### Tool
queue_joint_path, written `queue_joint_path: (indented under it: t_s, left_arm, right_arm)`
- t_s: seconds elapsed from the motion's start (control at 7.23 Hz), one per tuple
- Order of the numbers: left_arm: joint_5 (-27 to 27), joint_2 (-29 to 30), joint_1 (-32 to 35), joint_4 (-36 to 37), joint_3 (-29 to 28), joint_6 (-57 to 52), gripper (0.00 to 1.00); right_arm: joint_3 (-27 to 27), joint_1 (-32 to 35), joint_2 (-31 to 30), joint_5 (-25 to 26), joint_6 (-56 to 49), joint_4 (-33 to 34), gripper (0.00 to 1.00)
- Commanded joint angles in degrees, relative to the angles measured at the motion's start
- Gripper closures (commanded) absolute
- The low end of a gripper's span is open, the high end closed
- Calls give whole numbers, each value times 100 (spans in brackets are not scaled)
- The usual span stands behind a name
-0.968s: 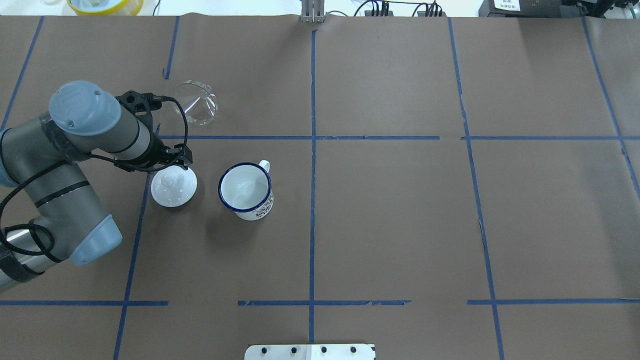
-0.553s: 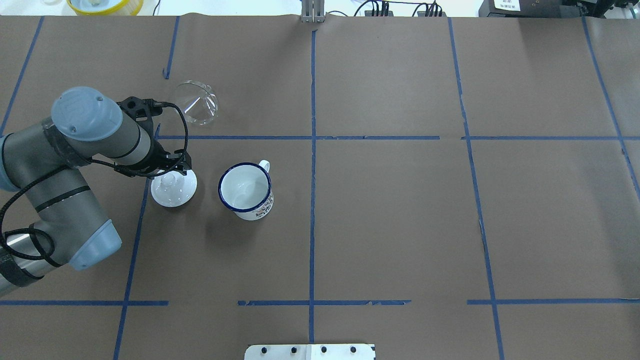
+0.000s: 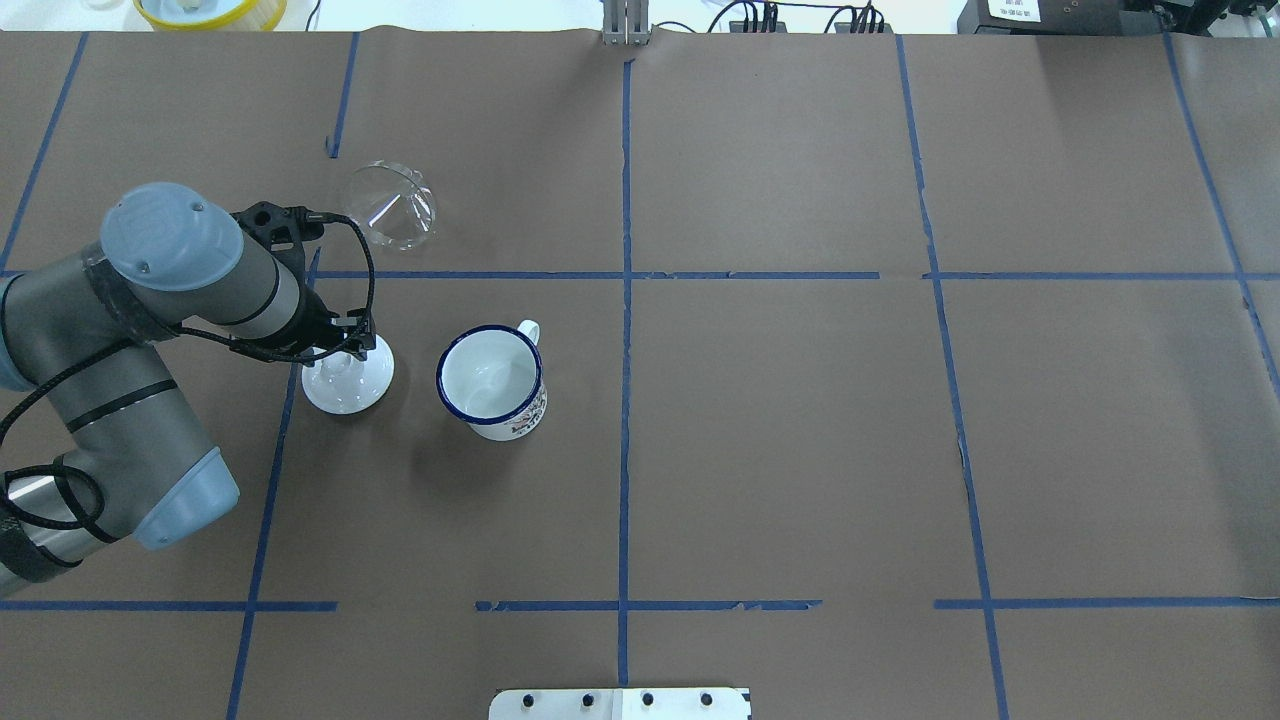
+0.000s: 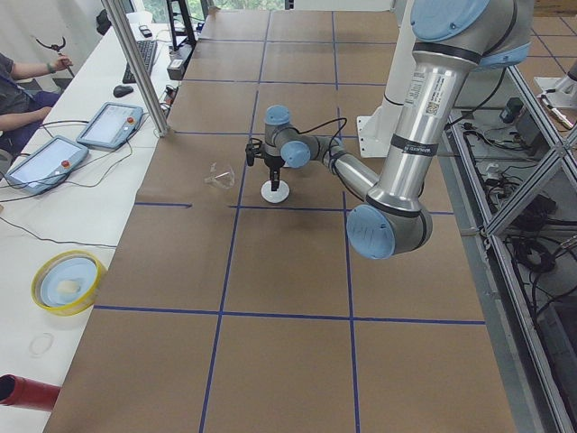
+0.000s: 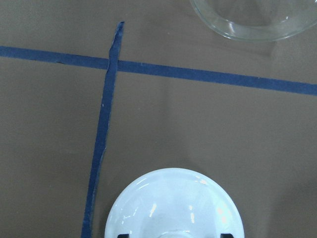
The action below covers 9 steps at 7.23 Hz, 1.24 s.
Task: Remove funnel from cup
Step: 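Close the left gripper on the white lid's knob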
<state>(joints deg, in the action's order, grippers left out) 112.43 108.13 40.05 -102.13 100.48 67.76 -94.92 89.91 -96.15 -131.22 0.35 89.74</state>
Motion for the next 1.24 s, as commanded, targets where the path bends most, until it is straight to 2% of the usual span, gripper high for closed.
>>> queue_joint_path:
  t_s: [0.0,1.11]
  left_arm:
    - [200,-3,-6,0,-28,1,48]
    - [191,6,-15,26,-19,-52,49]
  right_arm:
    - [0,0,0,0,0,0,0]
    - [0,0,0,0,0,0,0]
